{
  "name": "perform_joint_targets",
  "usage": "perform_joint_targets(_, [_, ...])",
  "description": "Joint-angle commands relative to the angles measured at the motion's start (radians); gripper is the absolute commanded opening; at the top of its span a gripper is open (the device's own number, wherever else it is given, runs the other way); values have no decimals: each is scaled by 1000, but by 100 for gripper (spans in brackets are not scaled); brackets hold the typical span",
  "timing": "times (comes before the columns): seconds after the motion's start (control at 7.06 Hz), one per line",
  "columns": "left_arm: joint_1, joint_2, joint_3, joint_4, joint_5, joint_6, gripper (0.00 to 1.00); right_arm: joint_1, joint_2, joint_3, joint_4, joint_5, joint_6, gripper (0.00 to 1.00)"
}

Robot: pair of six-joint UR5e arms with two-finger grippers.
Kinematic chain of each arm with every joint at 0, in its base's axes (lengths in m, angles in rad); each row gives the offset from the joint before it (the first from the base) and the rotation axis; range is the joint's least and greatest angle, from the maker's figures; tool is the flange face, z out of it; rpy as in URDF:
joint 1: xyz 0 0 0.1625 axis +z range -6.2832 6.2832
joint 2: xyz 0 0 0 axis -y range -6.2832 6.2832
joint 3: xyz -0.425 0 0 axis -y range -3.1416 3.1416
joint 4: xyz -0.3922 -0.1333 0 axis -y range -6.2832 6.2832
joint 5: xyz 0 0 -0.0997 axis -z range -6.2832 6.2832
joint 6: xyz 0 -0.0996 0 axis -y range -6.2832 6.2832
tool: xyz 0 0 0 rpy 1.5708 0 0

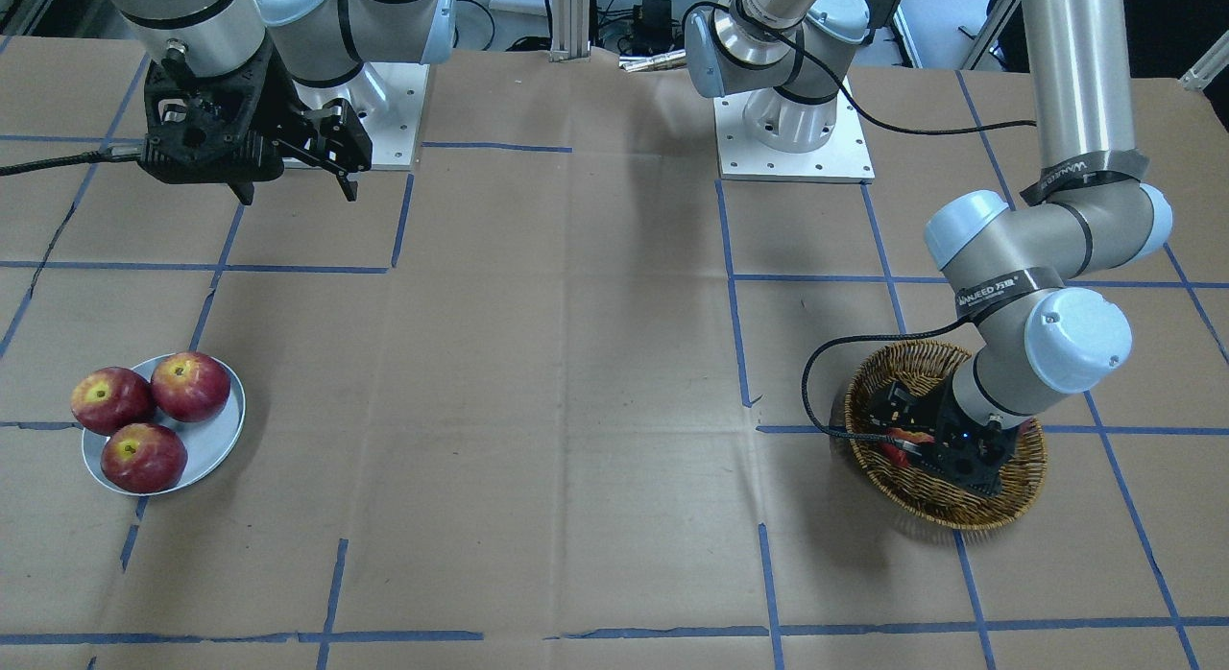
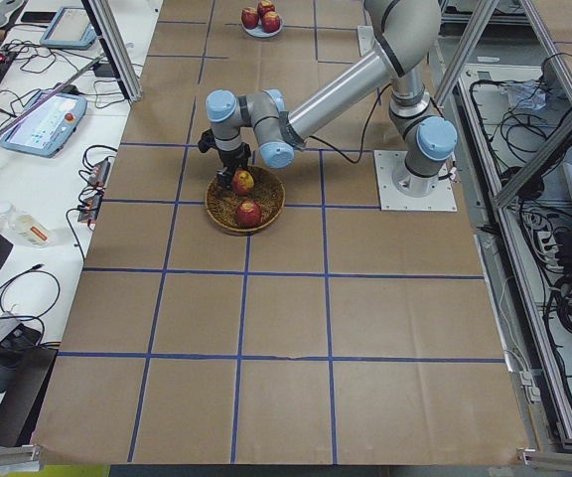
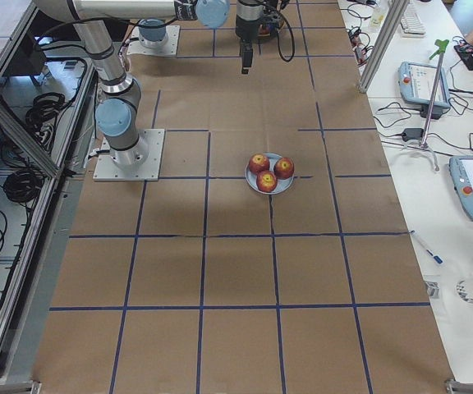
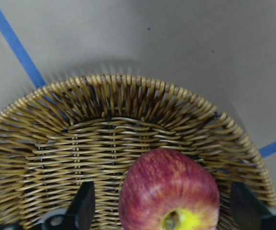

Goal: Transfer apple from basket to plate
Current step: 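Descend and close the left gripper on the yellow-red apple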

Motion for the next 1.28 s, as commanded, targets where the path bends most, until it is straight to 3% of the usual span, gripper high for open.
perform_joint_targets(0.0, [0, -12, -10, -15, 4, -1, 99, 0, 0, 0, -2, 0, 0, 100])
perform_joint_targets(0.28, [2, -15, -26, -5, 1, 0, 99, 0, 0, 0, -3, 0, 0, 100])
perform_joint_targets(0.43, [2, -15, -29, -1, 1, 2, 88, 0, 0, 0, -3, -3, 0, 100])
perform_joint_targets(0.57, [2, -15, -27, 3, 2, 2, 61, 0, 0, 0, -3, -2, 0, 100])
perform_joint_targets(0.71, [2, -15, -23, 3, 1, 0, 41, 0, 0, 0, -3, -2, 0, 100])
perform_joint_targets(0.85, [0, -15, -10, 3, 2, 0, 34, 0, 0, 0, -6, -2, -2, 100])
perform_joint_targets(1.13, [-29, 39, 25, -23, 7, -13, 34, 0, 0, 0, -8, -9, -5, 100])
